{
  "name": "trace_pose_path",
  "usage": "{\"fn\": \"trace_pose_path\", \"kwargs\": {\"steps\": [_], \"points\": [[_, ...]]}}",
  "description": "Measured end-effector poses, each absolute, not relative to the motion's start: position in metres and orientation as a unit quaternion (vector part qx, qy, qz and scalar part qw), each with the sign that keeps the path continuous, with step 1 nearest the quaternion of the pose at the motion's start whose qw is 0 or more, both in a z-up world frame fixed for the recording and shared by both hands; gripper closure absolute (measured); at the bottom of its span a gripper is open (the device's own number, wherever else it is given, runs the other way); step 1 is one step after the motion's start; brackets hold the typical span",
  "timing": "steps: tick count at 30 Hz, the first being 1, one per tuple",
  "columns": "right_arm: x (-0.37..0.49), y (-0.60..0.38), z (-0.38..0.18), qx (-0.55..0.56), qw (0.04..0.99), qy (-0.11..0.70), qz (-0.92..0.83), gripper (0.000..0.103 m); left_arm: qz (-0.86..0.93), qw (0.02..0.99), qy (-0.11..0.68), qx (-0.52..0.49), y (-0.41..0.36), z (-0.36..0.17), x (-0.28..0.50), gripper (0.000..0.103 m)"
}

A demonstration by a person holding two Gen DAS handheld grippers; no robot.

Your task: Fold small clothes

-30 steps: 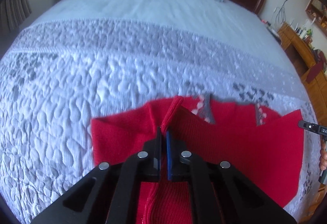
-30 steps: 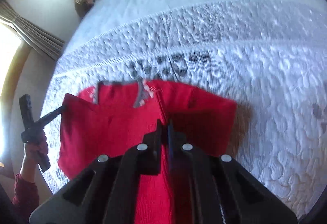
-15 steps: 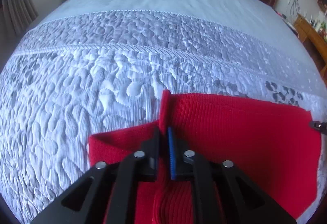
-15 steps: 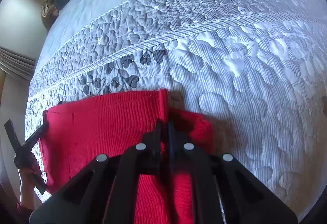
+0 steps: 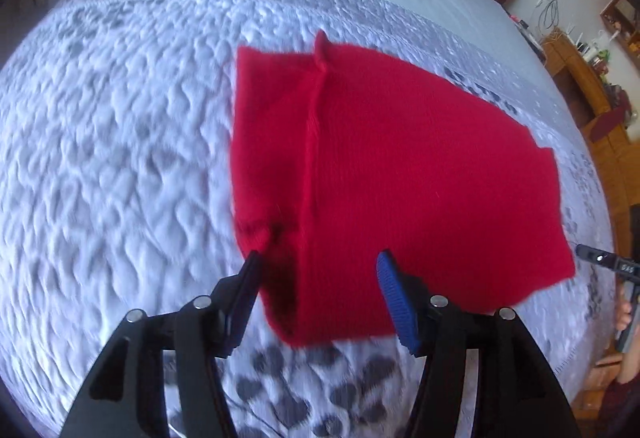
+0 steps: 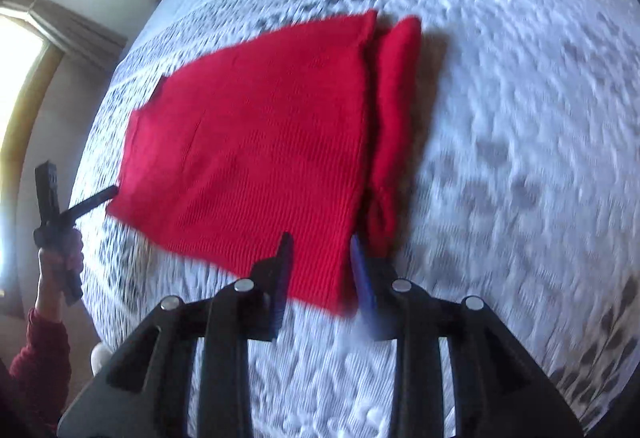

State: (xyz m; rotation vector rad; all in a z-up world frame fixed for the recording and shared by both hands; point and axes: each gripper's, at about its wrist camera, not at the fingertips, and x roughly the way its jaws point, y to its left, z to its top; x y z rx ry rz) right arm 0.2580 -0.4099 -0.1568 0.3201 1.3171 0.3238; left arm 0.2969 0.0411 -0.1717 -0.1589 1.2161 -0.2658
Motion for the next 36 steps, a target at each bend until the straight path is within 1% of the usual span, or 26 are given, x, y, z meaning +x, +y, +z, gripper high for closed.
{"fn": "trace_pose_path", "kwargs": {"steps": [1,3,4,5,6,7,8,9,11,15,16,17,18,19,20,21,22,24,28,32,34,36], "points": [[0.255,-0.408,-0.163,0.141,0.764,0.613,0.143,0.072,-0.125,0.808,0.571,-0.069,0.038,-0.174,0.292,0.044],[0.256,-0.406,-0.171,0.153,0.752,0.624,0.147,0.073,-0.118,0.805,0.579,-0.061,0.032,-0.183,0.288,0.049],[0.253,-0.406,-0.173,0.163,0.747,0.627,0.152,0.082,-0.115,0.805,0.579,-0.059,0.03,-0.185,0.287,0.056],[0.253,-0.405,-0.174,0.167,0.745,0.627,0.155,0.088,-0.11,0.806,0.579,-0.053,0.028,-0.186,0.287,0.069],[0.25,-0.406,-0.17,0.172,0.745,0.624,0.162,0.099,-0.109,0.806,0.58,-0.048,0.027,-0.186,0.287,0.075],[0.248,-0.408,-0.166,0.182,0.745,0.618,0.17,0.099,-0.111,0.803,0.583,-0.053,0.028,-0.184,0.287,0.087],[0.248,-0.408,-0.161,0.188,0.748,0.612,0.176,0.099,-0.111,0.8,0.586,-0.068,0.031,-0.182,0.288,0.093],[0.244,-0.41,-0.154,0.186,0.754,0.604,0.178,0.099,-0.112,0.797,0.588,-0.081,0.035,-0.178,0.287,0.093],[0.238,-0.415,-0.153,0.164,0.758,0.611,0.158,0.099,-0.104,0.797,0.591,-0.066,0.037,-0.178,0.288,0.095],[0.24,-0.414,-0.184,0.147,0.737,0.645,0.136,0.099,-0.104,0.794,0.597,-0.052,0.036,-0.193,0.287,0.095],[0.239,-0.413,-0.185,0.151,0.739,0.641,0.14,0.098,-0.105,0.797,0.593,-0.051,0.035,-0.191,0.287,0.092],[0.239,-0.413,-0.183,0.152,0.74,0.639,0.143,0.095,-0.105,0.799,0.589,-0.052,0.035,-0.189,0.285,0.087],[0.238,-0.413,-0.176,0.155,0.745,0.632,0.144,0.09,-0.104,0.801,0.587,-0.056,0.035,-0.186,0.285,0.079],[0.236,-0.415,-0.167,0.16,0.752,0.623,0.147,0.064,-0.104,0.8,0.588,-0.061,0.036,-0.182,0.282,0.058],[0.233,-0.417,-0.157,0.159,0.76,0.613,0.145,0.055,-0.109,0.801,0.584,-0.067,0.038,-0.176,0.278,0.045],[0.232,-0.419,-0.149,0.155,0.766,0.607,0.142,0.046,-0.107,0.805,0.579,-0.071,0.041,-0.168,0.274,0.036],[0.231,-0.421,-0.143,0.157,0.769,0.604,0.14,0.046,-0.099,0.808,0.577,-0.071,0.044,-0.164,0.273,0.023],[0.233,-0.43,-0.14,0.178,0.765,0.603,0.138,0.046,-0.096,0.805,0.579,-0.085,0.052,-0.165,0.274,0.021],[0.246,-0.438,-0.164,0.197,0.74,0.629,0.133,0.045,-0.08,0.779,0.607,-0.136,0.068,-0.185,0.282,0.021],[0.255,-0.438,-0.193,0.225,0.72,0.641,0.139,0.045,-0.086,0.781,0.604,-0.136,0.063,-0.19,0.295,0.021],[0.263,-0.439,-0.2,0.243,0.718,0.636,0.146,0.043,-0.085,0.78,0.607,-0.128,0.055,-0.194,0.302,0.022],[0.27,-0.437,-0.203,0.266,0.714,0.628,0.156,0.044,-0.079,0.784,0.605,-0.115,0.048,-0.197,0.307,0.028]]}}
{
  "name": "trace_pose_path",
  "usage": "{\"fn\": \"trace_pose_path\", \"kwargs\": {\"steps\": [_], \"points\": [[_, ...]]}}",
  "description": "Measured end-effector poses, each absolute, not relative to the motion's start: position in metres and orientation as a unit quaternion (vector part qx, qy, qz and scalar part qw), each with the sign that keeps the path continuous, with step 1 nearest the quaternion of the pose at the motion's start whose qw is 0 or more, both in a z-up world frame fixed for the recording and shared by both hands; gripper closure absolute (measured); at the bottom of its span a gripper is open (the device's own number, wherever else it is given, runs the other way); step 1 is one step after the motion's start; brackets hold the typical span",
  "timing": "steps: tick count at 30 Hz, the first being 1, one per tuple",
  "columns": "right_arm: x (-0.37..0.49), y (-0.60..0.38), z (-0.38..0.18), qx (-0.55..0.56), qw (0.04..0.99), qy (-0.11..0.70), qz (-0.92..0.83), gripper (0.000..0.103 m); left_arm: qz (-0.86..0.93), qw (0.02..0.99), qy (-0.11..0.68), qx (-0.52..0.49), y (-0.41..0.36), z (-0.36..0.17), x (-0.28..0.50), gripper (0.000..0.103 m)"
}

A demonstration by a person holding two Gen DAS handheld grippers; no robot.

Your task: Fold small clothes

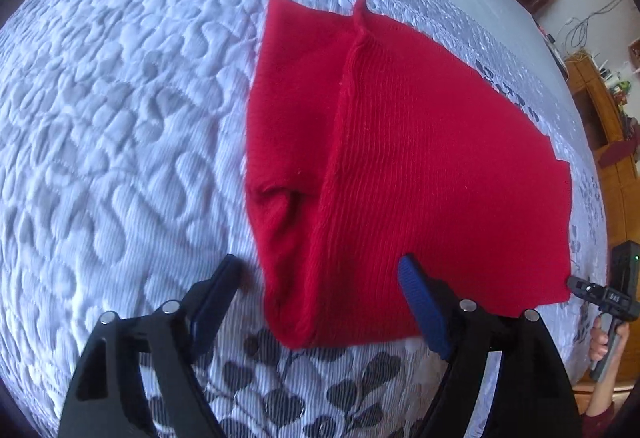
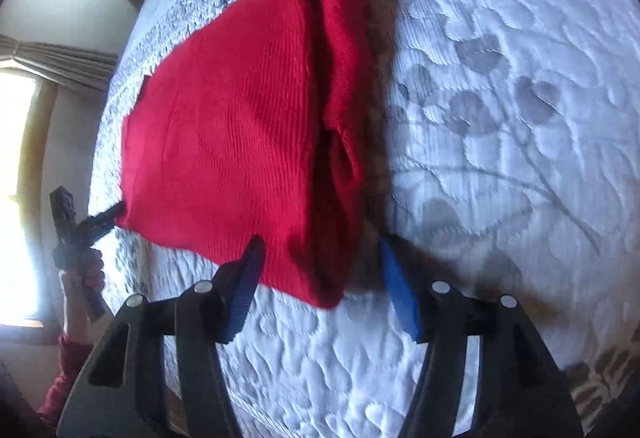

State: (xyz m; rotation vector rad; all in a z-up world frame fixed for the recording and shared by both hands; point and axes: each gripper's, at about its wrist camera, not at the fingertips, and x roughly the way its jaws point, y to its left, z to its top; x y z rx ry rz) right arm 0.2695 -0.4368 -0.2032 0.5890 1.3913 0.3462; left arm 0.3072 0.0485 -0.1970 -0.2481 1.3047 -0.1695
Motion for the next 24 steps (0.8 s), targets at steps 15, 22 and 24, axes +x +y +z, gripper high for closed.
{"fn": "trace_pose_path", "kwargs": {"steps": [15,22,24], "points": [[0.261,-0.414,-0.164,0.211,0.735,0.618,0.183,0.093,-0.117,0.761,0.611,-0.184,0.051,-0.174,0.279,0.089],[0.194,-0.417,-0.144,0.167,0.727,0.642,0.176,0.093,-0.143,0.767,0.616,-0.106,0.025,-0.139,0.21,0.089],[0.168,-0.42,-0.142,0.168,0.724,0.646,0.175,0.093,-0.152,0.766,0.619,-0.089,0.019,-0.135,0.183,0.089]]}}
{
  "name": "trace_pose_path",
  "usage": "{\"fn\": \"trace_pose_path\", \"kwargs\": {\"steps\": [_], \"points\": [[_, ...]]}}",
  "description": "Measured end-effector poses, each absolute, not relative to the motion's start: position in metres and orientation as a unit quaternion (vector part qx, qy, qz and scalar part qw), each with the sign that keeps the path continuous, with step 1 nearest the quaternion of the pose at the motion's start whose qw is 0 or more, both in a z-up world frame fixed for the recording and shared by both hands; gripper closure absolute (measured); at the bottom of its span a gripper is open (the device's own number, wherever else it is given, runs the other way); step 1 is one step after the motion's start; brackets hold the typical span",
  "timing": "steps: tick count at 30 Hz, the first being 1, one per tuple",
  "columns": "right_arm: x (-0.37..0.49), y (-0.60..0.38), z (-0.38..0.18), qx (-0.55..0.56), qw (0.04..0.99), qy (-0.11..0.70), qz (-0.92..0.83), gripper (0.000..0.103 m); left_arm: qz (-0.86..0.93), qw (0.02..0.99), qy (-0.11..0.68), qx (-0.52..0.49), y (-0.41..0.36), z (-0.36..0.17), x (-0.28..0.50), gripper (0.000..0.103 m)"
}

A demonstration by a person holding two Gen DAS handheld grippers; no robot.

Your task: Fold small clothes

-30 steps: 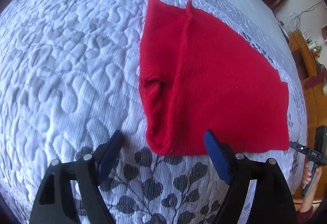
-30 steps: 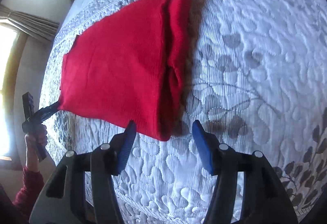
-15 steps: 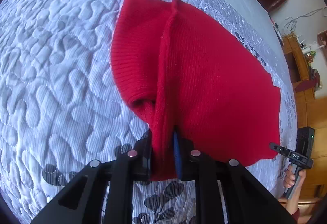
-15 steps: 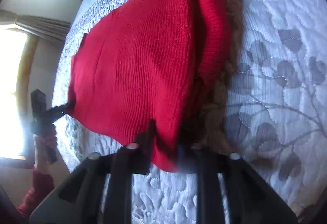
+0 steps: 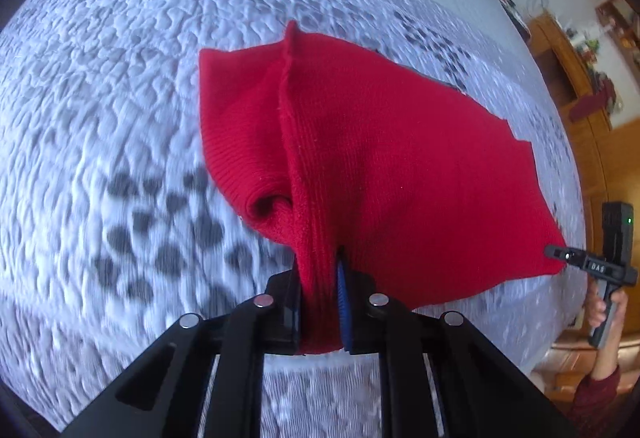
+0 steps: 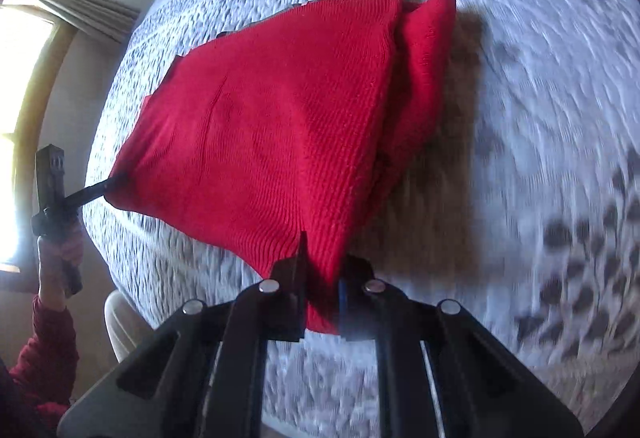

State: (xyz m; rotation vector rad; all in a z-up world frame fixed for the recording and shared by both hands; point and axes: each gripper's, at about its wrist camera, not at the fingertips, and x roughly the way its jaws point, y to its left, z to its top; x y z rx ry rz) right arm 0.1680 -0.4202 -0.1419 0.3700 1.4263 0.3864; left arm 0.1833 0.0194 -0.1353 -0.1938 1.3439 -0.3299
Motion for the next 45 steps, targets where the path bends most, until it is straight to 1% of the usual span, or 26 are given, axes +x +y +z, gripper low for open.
{"fn": "trace_pose_path", "kwargs": {"steps": [7,9,11,14,16,19,24,26,27,28,29,30,31,33,34,35,40,45], "points": [[0.084,-0.428,-0.145,0.175,0.723,0.65,0.158,0.093,-0.159,0.762,0.625,-0.054,0.014,-0.144,0.106,0.089],[0.069,-0.429,-0.154,0.197,0.716,0.652,0.151,0.093,-0.15,0.762,0.627,-0.057,0.014,-0.154,0.097,0.089],[0.058,-0.426,-0.165,0.173,0.725,0.654,0.128,0.093,-0.144,0.765,0.626,-0.051,0.016,-0.167,0.092,0.088],[0.059,-0.425,-0.187,0.175,0.725,0.657,0.111,0.092,-0.147,0.765,0.623,-0.069,0.021,-0.181,0.095,0.088],[0.06,-0.428,-0.198,0.195,0.724,0.654,0.102,0.091,-0.145,0.771,0.617,-0.064,0.019,-0.183,0.095,0.088],[0.059,-0.428,-0.197,0.201,0.725,0.652,0.092,0.092,-0.141,0.787,0.6,-0.034,0.009,-0.182,0.089,0.087],[0.055,-0.422,-0.194,0.189,0.731,0.653,0.065,0.091,-0.125,0.796,0.592,-0.035,0.008,-0.182,0.086,0.084],[0.055,-0.418,-0.191,0.184,0.733,0.652,0.055,0.09,-0.123,0.798,0.589,-0.034,0.009,-0.18,0.084,0.083],[0.055,-0.417,-0.189,0.182,0.734,0.652,0.052,0.087,-0.124,0.798,0.589,-0.033,0.008,-0.18,0.084,0.083],[0.054,-0.416,-0.184,0.177,0.736,0.651,0.046,0.078,-0.121,0.799,0.588,-0.034,0.008,-0.177,0.084,0.08],[0.053,-0.415,-0.18,0.172,0.739,0.65,0.042,0.074,-0.117,0.799,0.588,-0.036,0.007,-0.176,0.085,0.073],[0.049,-0.416,-0.171,0.157,0.747,0.646,0.025,0.065,-0.114,0.799,0.589,-0.037,0.007,-0.173,0.083,0.069],[0.044,-0.418,-0.162,0.141,0.756,0.639,0.012,0.063,-0.109,0.8,0.588,-0.037,0.01,-0.169,0.079,0.063],[0.033,-0.426,-0.145,0.136,0.767,0.628,0.002,0.063,-0.101,0.808,0.579,-0.028,0.019,-0.158,0.07,0.059],[0.028,-0.431,-0.139,0.143,0.77,0.622,0.0,0.063,-0.093,0.815,0.572,-0.017,0.022,-0.151,0.065,0.055],[0.023,-0.434,-0.131,0.151,0.775,0.614,-0.001,0.063,-0.087,0.822,0.563,-0.01,0.024,-0.144,0.059,0.053],[0.013,-0.421,-0.11,0.163,0.787,0.595,0.012,0.064,-0.095,0.836,0.539,-0.035,0.027,-0.118,0.042,0.052],[0.019,-0.39,-0.114,0.156,0.788,0.595,0.032,0.066,-0.116,0.837,0.534,-0.017,-0.001,-0.109,0.036,0.052]]}}
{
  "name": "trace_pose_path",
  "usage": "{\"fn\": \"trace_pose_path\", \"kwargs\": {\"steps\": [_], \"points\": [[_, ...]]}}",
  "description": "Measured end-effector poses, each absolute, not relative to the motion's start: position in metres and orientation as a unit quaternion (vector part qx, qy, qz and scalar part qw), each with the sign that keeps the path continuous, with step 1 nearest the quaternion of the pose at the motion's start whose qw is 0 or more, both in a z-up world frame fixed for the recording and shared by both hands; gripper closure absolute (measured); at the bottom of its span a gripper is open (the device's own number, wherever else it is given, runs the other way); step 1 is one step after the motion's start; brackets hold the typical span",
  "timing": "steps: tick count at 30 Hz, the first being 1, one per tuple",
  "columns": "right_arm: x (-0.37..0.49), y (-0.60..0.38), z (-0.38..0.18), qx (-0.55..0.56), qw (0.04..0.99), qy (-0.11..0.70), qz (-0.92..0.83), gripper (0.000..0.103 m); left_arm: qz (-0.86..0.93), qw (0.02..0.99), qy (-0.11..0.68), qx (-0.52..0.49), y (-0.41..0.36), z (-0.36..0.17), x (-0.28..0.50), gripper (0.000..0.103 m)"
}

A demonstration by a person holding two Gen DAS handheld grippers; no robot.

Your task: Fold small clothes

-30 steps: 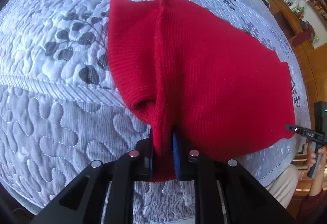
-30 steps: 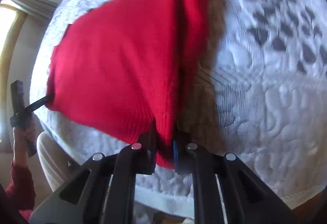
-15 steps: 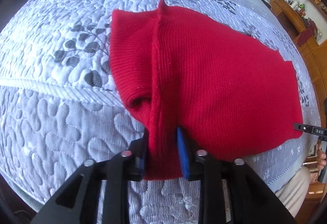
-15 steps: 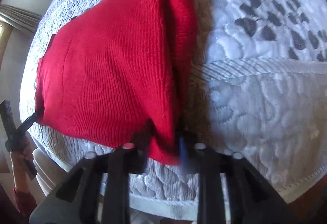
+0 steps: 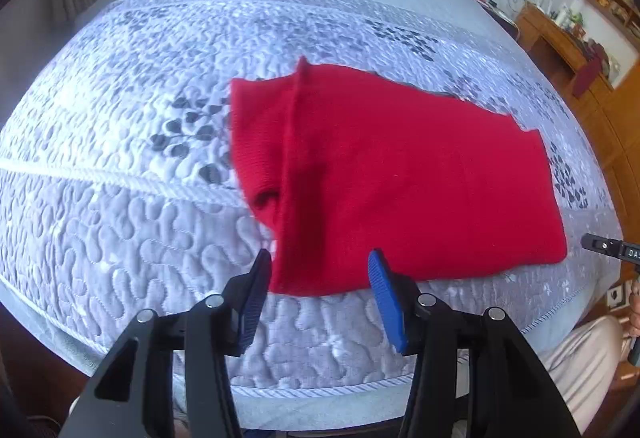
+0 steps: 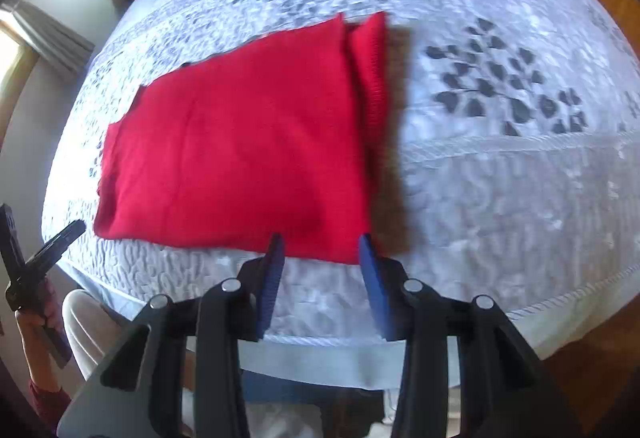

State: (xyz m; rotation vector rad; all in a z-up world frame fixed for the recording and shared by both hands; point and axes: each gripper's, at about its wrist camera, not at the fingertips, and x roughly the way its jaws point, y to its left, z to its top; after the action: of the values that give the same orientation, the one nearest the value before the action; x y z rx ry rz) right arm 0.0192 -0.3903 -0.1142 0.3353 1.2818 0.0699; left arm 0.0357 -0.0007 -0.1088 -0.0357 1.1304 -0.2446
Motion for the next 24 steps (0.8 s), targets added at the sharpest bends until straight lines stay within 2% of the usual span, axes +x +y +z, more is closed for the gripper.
{"fn": "trace_pose_path", "kwargs": {"steps": [6,12,16,19,24], "points": [[0.032,-0.377,-0.146,0.156,0.766,0.623,0.027,0.066,-0.123,0.82,0.559,0.011,-0.032,-0.133,0.048,0.052],[0.034,-0.386,-0.179,0.165,0.747,0.643,0.019,0.068,-0.119,0.803,0.583,0.01,-0.029,-0.169,0.054,0.051],[0.035,-0.388,-0.16,0.163,0.757,0.631,0.033,0.067,-0.115,0.807,0.58,-0.002,-0.028,-0.154,0.056,0.05],[0.04,-0.396,-0.134,0.147,0.782,0.606,0.017,0.06,-0.091,0.827,0.554,-0.005,-0.03,-0.132,0.059,0.036],[0.054,-0.412,-0.113,0.112,0.8,0.588,-0.038,0.055,-0.082,0.848,0.523,-0.001,-0.042,-0.107,0.065,0.034]]}}
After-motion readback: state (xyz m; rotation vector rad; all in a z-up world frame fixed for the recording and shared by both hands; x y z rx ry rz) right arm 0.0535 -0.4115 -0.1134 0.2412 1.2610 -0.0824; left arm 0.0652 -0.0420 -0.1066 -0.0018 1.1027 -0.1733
